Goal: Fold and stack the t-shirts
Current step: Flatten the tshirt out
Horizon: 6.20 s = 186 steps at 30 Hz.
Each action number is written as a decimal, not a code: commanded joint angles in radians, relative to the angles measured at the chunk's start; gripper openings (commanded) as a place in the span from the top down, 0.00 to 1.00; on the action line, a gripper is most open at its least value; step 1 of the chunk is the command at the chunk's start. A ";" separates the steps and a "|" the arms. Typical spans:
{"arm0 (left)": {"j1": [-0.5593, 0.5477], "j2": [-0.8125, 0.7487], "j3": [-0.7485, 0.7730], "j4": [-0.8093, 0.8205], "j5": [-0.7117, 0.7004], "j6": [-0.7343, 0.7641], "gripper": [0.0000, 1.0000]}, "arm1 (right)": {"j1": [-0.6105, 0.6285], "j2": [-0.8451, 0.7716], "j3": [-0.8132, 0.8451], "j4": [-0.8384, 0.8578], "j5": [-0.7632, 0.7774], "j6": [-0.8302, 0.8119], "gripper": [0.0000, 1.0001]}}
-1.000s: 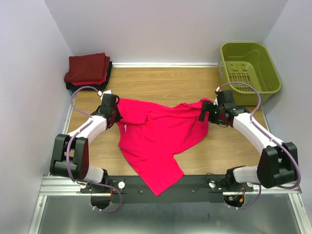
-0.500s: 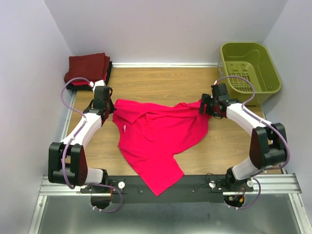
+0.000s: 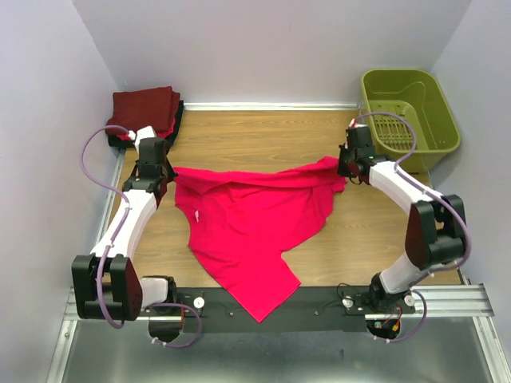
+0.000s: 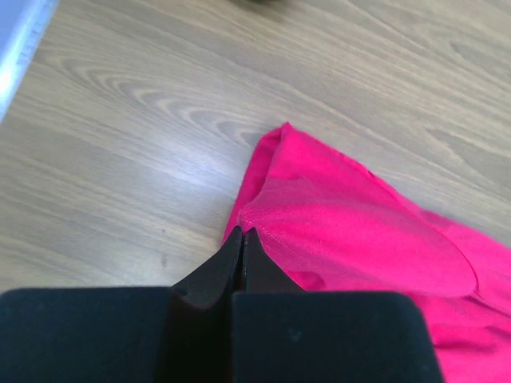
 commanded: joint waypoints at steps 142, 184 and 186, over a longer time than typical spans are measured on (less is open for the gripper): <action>0.035 0.004 -0.144 0.226 -0.009 0.011 1.00 | -0.024 0.152 0.138 0.030 -0.041 0.077 0.53; 0.035 0.004 -0.139 0.227 -0.004 0.012 1.00 | -0.024 0.316 0.240 0.024 -0.089 0.166 0.65; 0.035 0.002 -0.139 0.226 -0.004 0.012 1.00 | -0.024 0.319 0.246 0.023 -0.099 0.169 0.65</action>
